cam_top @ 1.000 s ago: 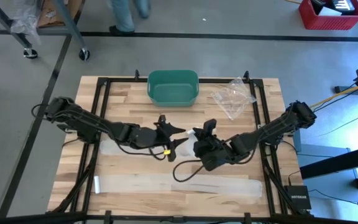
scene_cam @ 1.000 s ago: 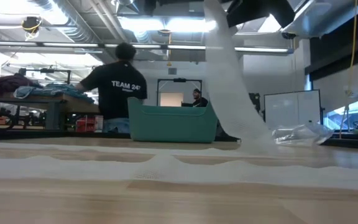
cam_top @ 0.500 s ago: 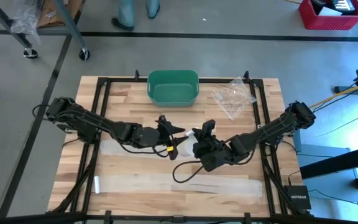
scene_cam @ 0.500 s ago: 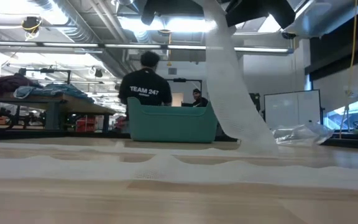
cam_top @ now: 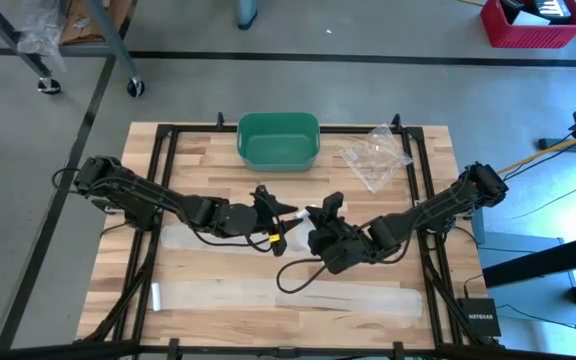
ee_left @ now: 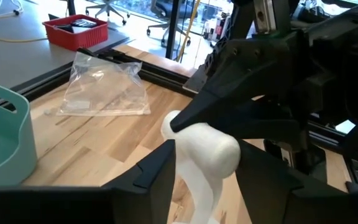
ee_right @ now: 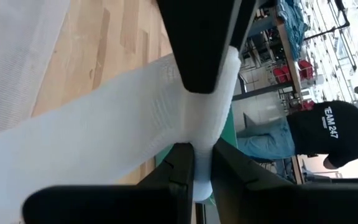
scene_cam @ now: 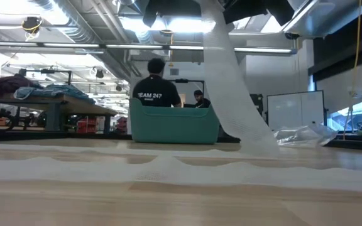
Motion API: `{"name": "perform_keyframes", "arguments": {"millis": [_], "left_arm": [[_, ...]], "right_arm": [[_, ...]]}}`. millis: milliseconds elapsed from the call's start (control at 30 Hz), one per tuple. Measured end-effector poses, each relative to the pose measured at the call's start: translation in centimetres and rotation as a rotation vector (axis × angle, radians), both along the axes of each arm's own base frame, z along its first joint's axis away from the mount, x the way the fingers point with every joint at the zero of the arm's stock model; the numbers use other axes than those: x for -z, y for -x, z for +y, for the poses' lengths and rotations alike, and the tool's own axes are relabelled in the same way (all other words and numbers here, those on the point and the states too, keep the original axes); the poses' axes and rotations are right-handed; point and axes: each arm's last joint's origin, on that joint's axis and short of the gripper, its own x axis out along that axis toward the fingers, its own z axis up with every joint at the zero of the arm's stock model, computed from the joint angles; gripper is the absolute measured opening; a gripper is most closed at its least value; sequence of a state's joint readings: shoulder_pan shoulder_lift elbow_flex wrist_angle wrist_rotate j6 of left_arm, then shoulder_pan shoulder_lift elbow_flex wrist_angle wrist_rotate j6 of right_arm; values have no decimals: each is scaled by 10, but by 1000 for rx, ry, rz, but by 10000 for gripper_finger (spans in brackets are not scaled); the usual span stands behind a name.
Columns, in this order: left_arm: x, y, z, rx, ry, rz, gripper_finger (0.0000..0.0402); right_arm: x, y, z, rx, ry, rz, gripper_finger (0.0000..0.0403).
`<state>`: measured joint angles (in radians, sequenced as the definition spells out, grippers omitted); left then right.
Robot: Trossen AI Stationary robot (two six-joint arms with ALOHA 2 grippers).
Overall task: Roll bandage
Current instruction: Roll the top white bandage
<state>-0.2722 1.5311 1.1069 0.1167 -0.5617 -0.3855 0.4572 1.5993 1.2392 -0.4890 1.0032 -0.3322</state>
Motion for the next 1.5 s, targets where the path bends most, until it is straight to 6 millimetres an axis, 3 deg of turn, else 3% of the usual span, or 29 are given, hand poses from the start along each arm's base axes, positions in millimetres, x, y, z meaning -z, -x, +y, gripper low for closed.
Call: {"name": "perform_keyframes", "arguments": {"millis": [400,533,700,900,1000,1167,1300,1500], "left_arm": [[-2,0,-1,27,-90,6,18],[-6,2,-7,57,-137,-3,12],[-14,9,-17,117,-276,-1,24],[-35,16,-30,182,-501,-90,18],[-43,17,-35,214,-602,-154,20],[-52,17,-34,265,-671,-238,22],[-55,17,-32,247,-669,-272,19],[-58,17,-32,267,-655,-311,24]], "right_arm": [[-2,0,3,-10,-7,-22,62],[-19,9,16,-24,-32,-31,97],[-64,42,24,-39,-238,-26,138],[-90,92,5,-56,-453,-123,149],[-88,107,-5,-127,-524,-245,149],[-76,118,-18,-411,-643,-520,149],[-56,112,-30,-520,-704,-689,150],[-36,92,-43,-533,-741,-664,150]]}}
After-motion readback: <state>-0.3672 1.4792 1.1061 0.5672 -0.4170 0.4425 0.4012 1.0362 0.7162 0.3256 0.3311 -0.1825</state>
